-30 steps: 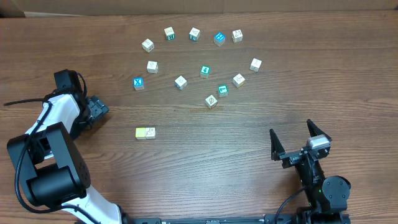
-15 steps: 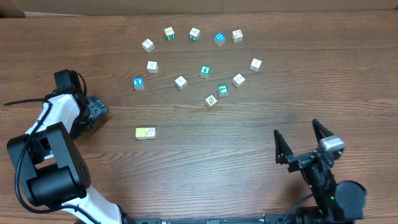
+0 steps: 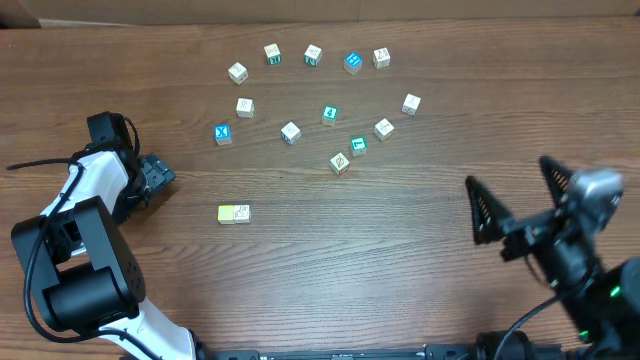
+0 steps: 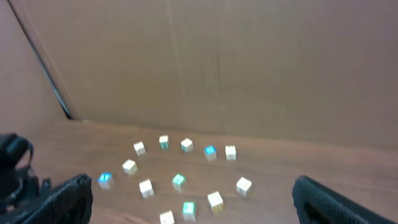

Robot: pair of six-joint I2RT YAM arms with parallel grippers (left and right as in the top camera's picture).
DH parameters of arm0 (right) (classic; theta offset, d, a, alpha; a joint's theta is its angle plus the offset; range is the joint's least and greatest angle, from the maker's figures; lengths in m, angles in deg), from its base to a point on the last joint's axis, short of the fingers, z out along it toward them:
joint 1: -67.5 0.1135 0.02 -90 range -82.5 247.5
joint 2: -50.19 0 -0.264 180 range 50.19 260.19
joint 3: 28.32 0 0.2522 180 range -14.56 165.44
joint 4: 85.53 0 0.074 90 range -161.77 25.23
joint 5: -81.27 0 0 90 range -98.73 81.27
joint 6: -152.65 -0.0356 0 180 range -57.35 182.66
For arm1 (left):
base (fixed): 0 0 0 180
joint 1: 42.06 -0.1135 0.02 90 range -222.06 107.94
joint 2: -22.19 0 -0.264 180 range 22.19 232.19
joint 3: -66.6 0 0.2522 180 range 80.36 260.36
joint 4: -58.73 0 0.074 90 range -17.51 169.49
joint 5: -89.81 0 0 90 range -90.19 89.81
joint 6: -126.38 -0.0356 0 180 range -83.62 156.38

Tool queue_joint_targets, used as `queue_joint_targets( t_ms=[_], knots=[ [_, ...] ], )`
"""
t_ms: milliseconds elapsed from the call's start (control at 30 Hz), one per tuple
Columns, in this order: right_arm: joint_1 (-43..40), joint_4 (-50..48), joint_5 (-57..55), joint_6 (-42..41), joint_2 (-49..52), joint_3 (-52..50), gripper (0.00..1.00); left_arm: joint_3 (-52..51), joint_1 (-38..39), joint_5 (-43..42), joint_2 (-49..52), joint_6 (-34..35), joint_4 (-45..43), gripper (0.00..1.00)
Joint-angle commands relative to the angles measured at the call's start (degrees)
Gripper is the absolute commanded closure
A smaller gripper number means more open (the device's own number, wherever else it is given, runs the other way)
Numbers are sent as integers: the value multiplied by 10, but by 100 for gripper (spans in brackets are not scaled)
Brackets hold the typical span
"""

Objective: Form a horizontal line
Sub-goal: 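Raise the right arm and swing it over the heart's right side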

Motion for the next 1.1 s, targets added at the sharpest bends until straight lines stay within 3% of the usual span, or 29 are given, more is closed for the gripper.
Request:
queue_joint_targets(
  t_ms=[0,467,667,967,1000,1067],
  knots=[
    [-1,30,9,-2,88,113,0,-4,1,-1,10,2,3,1],
    [-1,303,23,0,527,619,0,-4,1,-1,10,2,3,0],
    [0,336,30,0,634,650,0,-4,1,-1,10,2,3,0],
    [-1,309,137,-20,728,649,0,-4,1,-1,10,2,3,0],
    [0,309,147,-20,733,649,8,-4,1,-1,10,1,3,0],
    [5,319,147,-19,740,647,40,-4,1,-1,10,2,3,0]
  ],
)
